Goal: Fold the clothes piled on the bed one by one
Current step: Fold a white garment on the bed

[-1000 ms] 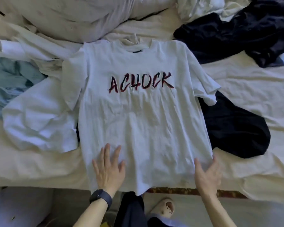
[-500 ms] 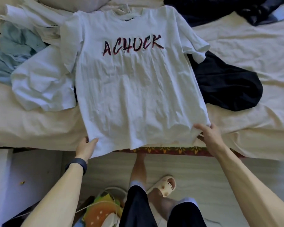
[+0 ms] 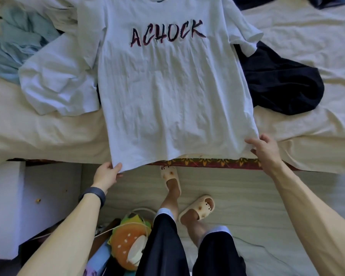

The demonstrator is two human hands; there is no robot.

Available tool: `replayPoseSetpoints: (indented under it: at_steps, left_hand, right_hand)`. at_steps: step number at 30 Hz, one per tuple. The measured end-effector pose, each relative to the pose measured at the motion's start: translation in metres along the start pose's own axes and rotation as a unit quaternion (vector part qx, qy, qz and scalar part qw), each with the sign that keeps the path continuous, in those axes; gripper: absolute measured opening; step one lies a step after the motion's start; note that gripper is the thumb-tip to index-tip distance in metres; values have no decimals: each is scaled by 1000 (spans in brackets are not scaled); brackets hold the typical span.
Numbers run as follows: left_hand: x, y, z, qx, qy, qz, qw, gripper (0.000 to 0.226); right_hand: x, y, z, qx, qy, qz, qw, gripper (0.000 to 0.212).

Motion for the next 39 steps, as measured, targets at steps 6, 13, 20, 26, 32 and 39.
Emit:
replayPoseSetpoints:
  at_steps: [6,13,20,26,32,39]
  left_hand:
    - [54,13,-5,-22,39,139,989,20]
    - [63,-2,-27,22,103,144,984,38]
    - [32,-34,-50,31,48,149,987,22]
    - [23,-55,-60,52,43,156,985,30]
    - [-15,-33,-67,147,272,45,950,48]
    - [-87,-13,-48,193,347,-67,915,55]
  right_hand:
    - [45,19,-8,60,81,118,988,48]
    - [28,35,40,-62,-62,104,991,27]
    - [26,8,84,-60,14,127,990,20]
    - [29,-7,95,-62,131,160,976,12]
    - [3,9,121,-157,-111,118,974,45]
    - [-61,23,115,-192,-207,31,959,62]
Point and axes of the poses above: each hand's wrist, its own y-axis away from the middle knuckle, its own x-axis out of the back of the hand, z = x × y, the point moved 9 cm from there along -y, towards the middle knuckle, and after that the axes turned 1 degree about -y, right-handed, at the moved point
